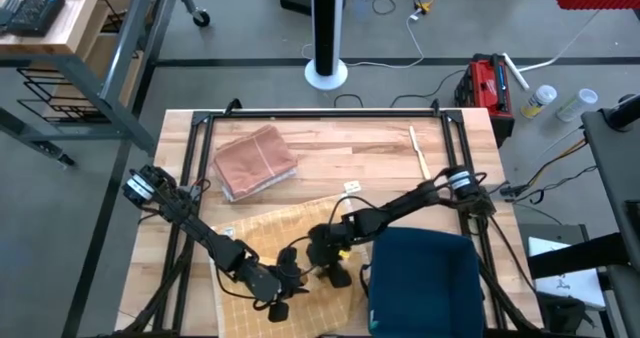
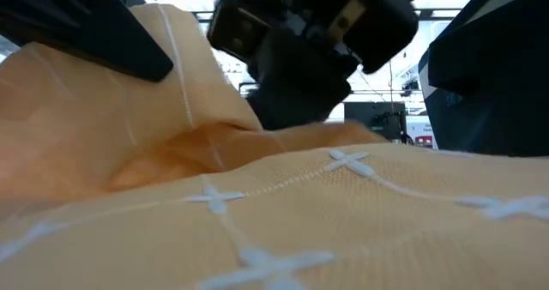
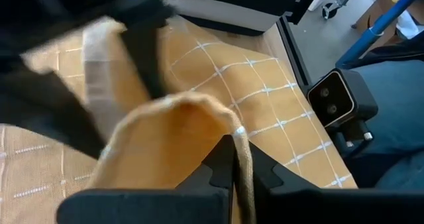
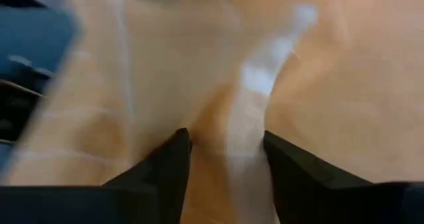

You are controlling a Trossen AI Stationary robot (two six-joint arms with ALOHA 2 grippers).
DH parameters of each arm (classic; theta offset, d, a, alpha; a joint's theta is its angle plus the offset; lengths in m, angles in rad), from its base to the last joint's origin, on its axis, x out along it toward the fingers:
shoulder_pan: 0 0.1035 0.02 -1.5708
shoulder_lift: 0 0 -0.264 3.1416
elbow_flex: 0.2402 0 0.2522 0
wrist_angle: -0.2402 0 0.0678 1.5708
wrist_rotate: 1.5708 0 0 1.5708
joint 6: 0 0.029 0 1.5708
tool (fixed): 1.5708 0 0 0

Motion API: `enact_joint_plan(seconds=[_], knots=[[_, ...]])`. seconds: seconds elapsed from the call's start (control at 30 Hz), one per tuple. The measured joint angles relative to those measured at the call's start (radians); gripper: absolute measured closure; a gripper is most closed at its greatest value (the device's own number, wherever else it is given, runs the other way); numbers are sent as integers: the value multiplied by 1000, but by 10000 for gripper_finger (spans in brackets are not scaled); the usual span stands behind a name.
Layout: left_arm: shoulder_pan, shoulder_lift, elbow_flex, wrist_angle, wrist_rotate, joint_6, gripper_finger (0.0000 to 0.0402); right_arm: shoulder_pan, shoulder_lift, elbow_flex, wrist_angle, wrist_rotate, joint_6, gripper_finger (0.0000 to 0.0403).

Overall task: Fold towel
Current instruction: Fold the yellow towel

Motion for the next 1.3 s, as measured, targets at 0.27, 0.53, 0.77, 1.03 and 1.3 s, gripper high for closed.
enact_joint_plan(seconds=[0.27, 0.53, 0.77, 1.03, 1.3], knots=[[-7, -22, 0, -22, -6, -14, 401, 20, -41, -1, 18, -14, -71, 390], [-7, -117, 1, -118, -26, -82, 401, 58, -208, 0, -222, 165, -114, 401], [-12, -216, 2, -314, -76, -143, 393, 115, -313, 0, -406, 384, -98, 402], [-17, -248, 1, -522, -99, -263, 379, 142, -315, -1, -416, 491, -87, 403], [-101, -249, 0, -912, -14, -539, 384, 142, -312, -17, -416, 500, -85, 403]])
